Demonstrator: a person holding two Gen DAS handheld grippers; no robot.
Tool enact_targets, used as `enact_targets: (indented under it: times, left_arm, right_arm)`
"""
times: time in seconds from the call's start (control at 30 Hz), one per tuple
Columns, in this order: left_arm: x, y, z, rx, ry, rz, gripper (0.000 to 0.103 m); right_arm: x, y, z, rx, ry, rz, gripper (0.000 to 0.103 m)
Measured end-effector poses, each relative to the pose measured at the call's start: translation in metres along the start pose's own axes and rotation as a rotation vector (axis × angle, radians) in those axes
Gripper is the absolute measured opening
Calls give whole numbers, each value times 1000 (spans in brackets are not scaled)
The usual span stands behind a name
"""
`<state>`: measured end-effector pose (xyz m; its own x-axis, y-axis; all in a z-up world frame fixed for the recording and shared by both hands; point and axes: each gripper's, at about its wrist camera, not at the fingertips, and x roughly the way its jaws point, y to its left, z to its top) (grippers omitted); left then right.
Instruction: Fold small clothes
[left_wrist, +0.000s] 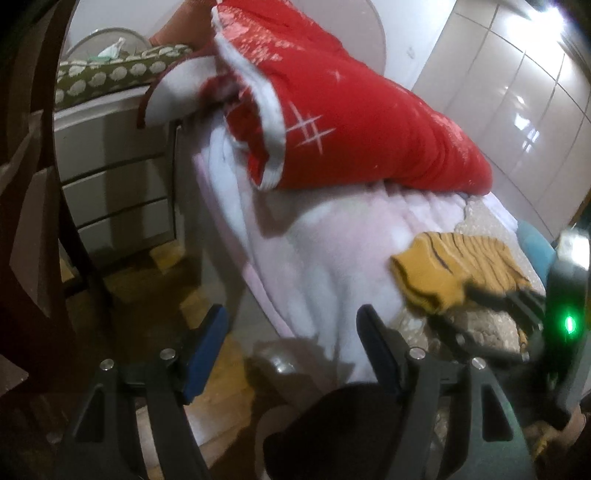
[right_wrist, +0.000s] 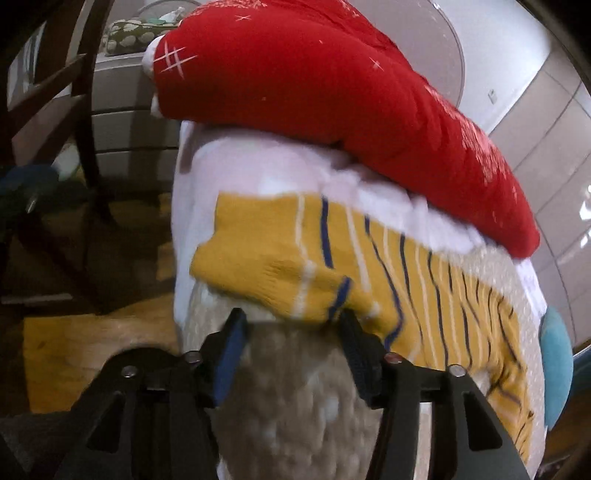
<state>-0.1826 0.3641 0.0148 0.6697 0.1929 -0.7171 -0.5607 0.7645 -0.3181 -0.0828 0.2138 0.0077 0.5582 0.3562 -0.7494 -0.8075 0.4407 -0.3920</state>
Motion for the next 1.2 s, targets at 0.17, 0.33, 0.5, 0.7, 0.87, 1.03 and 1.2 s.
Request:
enact_targets:
  times: [0.17, 0.33, 0.5, 0.7, 0.87, 1.03, 1.2]
  left_arm:
    - [-1, -3, 0, 2, 1, -10, 71]
    - [-14, -31, 5, 50, -29, -39, 71]
    - [-22, -72, 7, 127, -40, -89, 71]
    - [-17, -144, 0, 262, 0, -185, 71]
    - [-2, -209, -17, 351, 106, -290, 72]
    - [11, -270, -46, 478, 176, -329, 72]
    - [35, -296, -72, 497, 294, -368, 72]
  right_arm:
    - [8, -11, 25, 87, 16, 46, 13]
    - [-38, -99, 21, 379, -84, 56, 6]
    - [-94, -237, -51, 771, -162, -22, 6]
    - [-129, -361, -224, 1213, -124, -156, 6]
    - [-120, -398, -348, 1448, -14, -225, 6]
    - [-108, -406, -417, 1593, 27, -201, 7]
    - [-132, -405, -462, 1749, -90, -62, 22]
